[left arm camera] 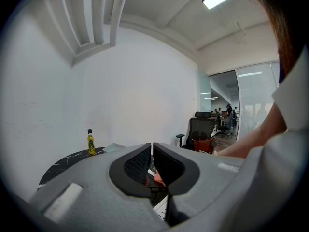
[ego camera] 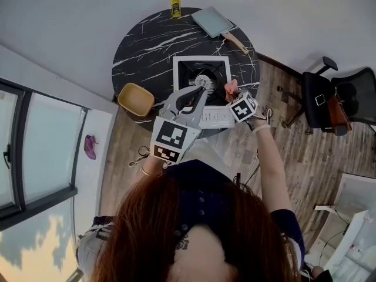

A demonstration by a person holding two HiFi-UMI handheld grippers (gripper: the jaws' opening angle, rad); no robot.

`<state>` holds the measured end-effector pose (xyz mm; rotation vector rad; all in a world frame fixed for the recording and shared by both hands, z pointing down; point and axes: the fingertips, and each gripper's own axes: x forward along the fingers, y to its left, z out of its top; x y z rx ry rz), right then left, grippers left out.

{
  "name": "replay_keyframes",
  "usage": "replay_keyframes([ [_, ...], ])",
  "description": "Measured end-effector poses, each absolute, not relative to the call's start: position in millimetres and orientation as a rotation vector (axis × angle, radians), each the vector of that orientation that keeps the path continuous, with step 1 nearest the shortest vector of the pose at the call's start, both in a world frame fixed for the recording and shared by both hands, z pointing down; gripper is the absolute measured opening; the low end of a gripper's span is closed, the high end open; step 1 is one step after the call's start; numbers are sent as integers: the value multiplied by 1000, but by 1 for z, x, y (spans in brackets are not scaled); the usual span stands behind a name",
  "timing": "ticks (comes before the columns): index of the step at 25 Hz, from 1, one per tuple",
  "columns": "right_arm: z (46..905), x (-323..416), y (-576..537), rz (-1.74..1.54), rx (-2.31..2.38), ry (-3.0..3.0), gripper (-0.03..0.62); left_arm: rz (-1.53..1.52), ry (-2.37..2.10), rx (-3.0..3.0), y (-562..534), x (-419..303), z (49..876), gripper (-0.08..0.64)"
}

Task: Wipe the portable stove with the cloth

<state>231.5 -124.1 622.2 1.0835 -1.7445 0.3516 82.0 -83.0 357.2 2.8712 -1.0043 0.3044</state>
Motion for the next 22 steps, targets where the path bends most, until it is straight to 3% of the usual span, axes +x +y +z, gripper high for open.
replay_keyframes([
  [22,624,227,-96,358,1066,-1720,21,281,-967,2897,-65,81,353,23],
])
